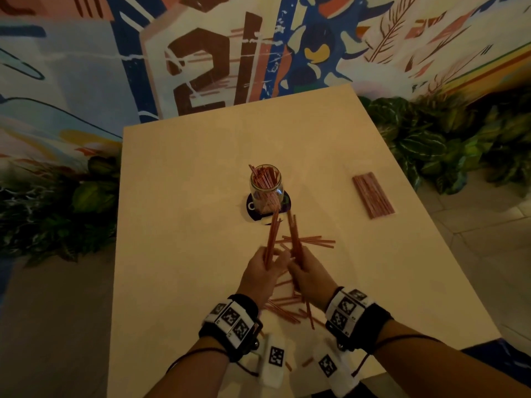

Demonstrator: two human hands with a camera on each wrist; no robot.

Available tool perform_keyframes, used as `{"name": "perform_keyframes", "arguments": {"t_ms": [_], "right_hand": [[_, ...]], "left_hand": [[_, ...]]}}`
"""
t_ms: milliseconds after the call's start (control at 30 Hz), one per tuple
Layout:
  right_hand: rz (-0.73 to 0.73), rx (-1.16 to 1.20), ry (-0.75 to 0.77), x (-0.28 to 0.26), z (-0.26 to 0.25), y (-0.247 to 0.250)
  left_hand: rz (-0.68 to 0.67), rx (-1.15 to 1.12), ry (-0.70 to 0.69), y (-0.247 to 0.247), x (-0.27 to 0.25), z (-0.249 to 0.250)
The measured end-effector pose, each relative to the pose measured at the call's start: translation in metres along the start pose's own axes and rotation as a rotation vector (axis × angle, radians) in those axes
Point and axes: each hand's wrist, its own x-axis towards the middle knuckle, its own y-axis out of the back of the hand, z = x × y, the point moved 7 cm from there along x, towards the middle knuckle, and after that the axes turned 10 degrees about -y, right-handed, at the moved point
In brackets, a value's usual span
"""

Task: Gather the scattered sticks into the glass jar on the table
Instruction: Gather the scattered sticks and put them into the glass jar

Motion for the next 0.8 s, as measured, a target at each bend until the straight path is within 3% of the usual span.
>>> {"name": "perform_keyframes", "arguments": {"t_ms": [67, 167, 333, 700, 800], "right_hand": [[-0.021, -0.169, 0.063, -0.006, -0.006, -0.011], [-0.112, -0.123, 0.028, -0.01, -0.005, -0.022], [-0.128, -0.198, 0.019, -0.012, -0.011, -0.016], [-0.297, 0.444, -0.162, -0.004, -0.003, -0.011], [-0.327, 0.602, -0.25, -0.005, 0.001, -0.011]], "left_hand": [[-0.033, 0.007, -0.017, -0.005, 0.005, 0.004], [-0.067, 0.038, -0.01, -0.011, 0.009, 0.0], [-0.148, 0.051, -0.02, -0.017, 0.008, -0.001], [-0.286, 0.079, 0.016, -0.025, 0.01, -0.009], [-0.303, 0.221, -0.074, -0.03, 0.009, -0.001]]}}
